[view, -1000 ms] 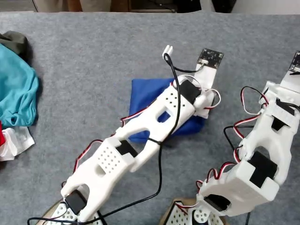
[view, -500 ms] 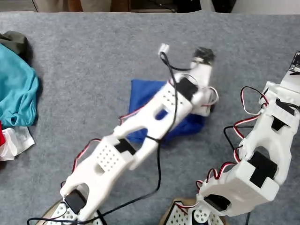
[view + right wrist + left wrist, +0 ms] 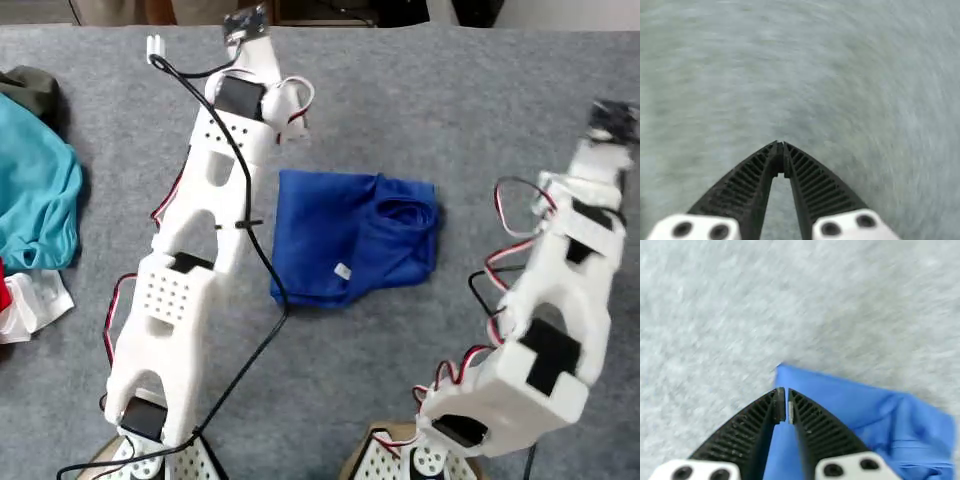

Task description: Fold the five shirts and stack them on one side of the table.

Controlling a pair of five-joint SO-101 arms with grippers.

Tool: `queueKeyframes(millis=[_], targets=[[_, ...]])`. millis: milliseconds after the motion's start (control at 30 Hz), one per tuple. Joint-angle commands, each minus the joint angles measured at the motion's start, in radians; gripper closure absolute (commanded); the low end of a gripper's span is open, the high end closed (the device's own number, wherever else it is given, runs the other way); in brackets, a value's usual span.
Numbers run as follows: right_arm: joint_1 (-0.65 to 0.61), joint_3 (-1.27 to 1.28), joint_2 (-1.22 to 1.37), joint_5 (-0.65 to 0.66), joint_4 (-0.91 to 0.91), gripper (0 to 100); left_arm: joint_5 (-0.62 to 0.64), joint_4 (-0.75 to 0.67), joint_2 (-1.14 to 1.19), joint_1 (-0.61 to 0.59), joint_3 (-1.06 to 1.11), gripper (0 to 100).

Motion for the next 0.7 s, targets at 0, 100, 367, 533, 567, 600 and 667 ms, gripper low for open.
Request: queueKeyframes(millis=[0, 100, 367, 533, 567, 600, 667], targets=[[-0.156, -0.131, -0.151, 0.158, 0.249, 99.2, 0.005, 0.043, -0.018, -0.049, 0.018, 98], [-0.309, -0.222, -0.214, 0.278, 0.434, 99.1, 0.002, 0.064, -0.018, -0.104, 0.012, 98], [-0.63, -0.535, -0.108, 0.308, 0.893, 99.2, 0.002, -0.021, 0.031, -0.327, 0.123, 98], [-0.7, -0.657, 0.061, 0.31, 1.026, 99.2, 0.006, -0.083, 0.107, -0.396, 0.118, 98], [-0.708, -0.676, 0.096, 0.308, 1.04, 99.2, 0.008, -0.081, 0.113, -0.396, 0.107, 98], [-0.714, -0.69, 0.128, 0.308, 1.059, 99.3, 0.008, -0.087, 0.119, -0.393, 0.106, 98], [-0.723, -0.711, 0.186, 0.308, 1.085, 99.3, 0.008, -0.115, 0.15, -0.381, 0.123, 98]])
